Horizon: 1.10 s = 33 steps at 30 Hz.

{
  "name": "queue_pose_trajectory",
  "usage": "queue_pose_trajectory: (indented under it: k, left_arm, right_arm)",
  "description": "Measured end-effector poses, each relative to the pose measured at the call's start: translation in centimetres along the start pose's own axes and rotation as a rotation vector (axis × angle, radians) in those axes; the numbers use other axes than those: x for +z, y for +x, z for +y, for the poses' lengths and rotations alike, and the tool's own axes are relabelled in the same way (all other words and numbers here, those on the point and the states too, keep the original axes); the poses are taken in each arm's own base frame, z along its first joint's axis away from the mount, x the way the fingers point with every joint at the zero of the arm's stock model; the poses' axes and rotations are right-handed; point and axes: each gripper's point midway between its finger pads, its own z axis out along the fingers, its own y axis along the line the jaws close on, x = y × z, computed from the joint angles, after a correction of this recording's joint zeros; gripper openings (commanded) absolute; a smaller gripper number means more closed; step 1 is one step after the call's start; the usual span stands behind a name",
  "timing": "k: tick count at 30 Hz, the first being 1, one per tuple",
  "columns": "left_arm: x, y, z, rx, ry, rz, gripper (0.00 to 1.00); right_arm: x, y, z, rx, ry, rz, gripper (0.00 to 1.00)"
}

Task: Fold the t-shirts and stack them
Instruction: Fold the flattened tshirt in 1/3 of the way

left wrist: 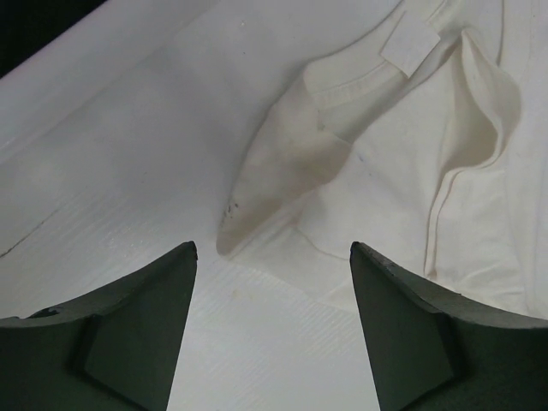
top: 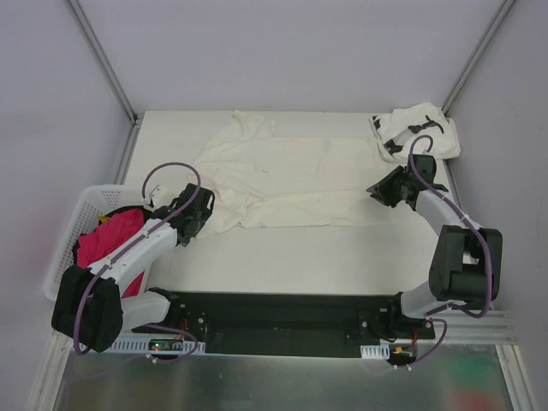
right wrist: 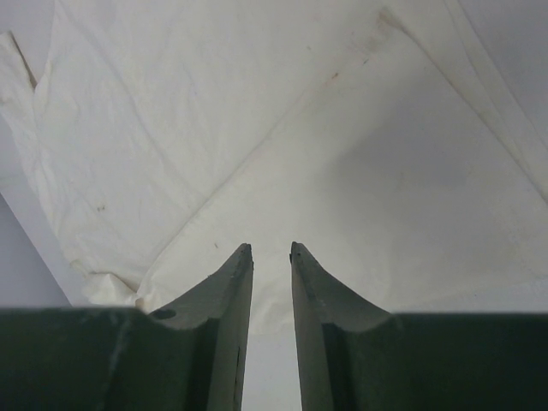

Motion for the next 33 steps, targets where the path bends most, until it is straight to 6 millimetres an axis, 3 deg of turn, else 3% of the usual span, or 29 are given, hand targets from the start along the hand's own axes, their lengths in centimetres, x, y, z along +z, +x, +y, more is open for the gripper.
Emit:
queue_pose_trajectory:
  k: [14,27,33]
  left_arm:
    - [2.0,2.3,0.7,0.015,-0.021,0.052,0.64]
    - [4.1,4.2,-0.4,0.044,-0.037,0.138,0.32]
    - [4.2,4.1,-1.2,0.056,-0.024,0.172,0.31]
  right_arm:
    - [-0.3,0.2,-0.2,-0.002,-0.004,-0.006,0.27]
    - [-0.3,-0.1,-0.3,0.001,-0.001,-0.013,0.27]
    - [0.5,0.3,-1.2,0.011,0.027,0.010,0.26]
